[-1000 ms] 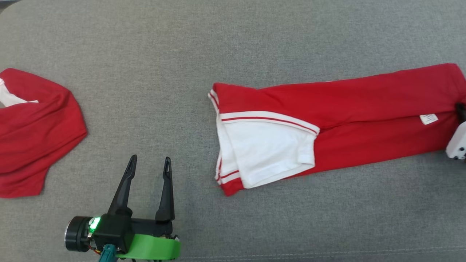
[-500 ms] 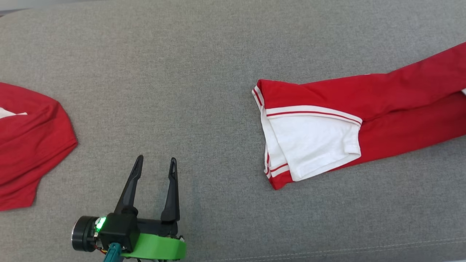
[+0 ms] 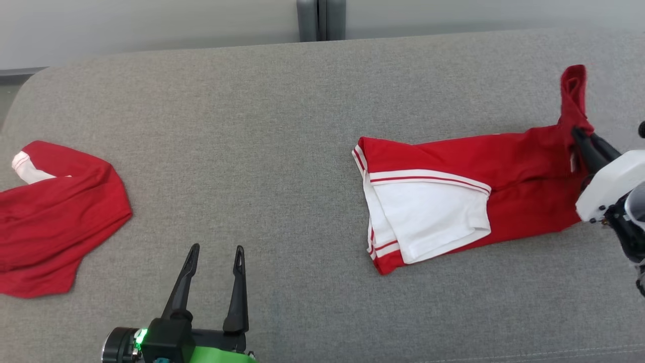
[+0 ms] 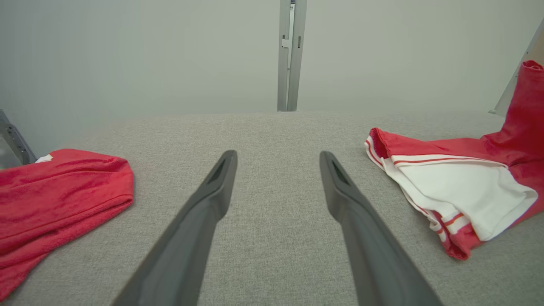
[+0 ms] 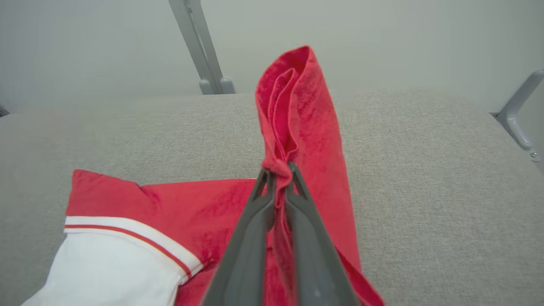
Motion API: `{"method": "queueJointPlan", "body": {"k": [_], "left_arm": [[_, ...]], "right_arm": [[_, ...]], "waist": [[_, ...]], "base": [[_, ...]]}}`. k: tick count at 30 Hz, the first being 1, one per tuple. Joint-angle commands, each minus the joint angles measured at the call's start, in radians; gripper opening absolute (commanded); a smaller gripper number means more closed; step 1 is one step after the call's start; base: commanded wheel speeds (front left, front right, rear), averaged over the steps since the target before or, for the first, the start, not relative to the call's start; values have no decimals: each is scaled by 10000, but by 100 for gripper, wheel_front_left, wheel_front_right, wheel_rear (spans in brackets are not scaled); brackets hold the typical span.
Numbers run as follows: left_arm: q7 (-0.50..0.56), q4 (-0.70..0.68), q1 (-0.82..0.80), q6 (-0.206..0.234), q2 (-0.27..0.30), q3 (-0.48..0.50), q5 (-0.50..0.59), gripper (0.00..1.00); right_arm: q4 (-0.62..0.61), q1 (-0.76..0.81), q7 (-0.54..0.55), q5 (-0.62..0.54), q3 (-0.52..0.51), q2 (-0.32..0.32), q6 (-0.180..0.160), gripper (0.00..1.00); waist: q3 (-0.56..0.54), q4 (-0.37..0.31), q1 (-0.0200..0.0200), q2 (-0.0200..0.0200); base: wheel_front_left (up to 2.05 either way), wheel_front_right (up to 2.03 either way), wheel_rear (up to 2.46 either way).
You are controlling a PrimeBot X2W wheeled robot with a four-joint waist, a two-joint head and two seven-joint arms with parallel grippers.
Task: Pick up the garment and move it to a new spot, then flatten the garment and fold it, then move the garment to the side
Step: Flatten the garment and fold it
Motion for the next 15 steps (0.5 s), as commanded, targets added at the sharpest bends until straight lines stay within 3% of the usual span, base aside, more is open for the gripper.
{"method": "queueJointPlan", "body": {"k": [1,5,7,15], "left_arm": [[-33,-47,126,21,17,20,-64,100],[-33,-60,157,-35,16,34,-65,100],[-33,-100,157,-8,16,46,-80,100],[-33,-93,-67,-73,16,107,-87,100]], "right_arm": [[-346,288,118,-133,-116,196,-13,0],[-1200,808,475,-680,-445,863,-12,0],[-1860,1179,800,-1047,-597,1556,-12,0],[-2661,1597,1325,-1791,-754,2867,-10,0]], "waist": [[-152,156,0,0],[-191,306,0,0],[-186,470,0,0],[28,776,0,0]], "base": [[0,0,0],[0,0,0],[0,0,0],[0,0,0]]}}
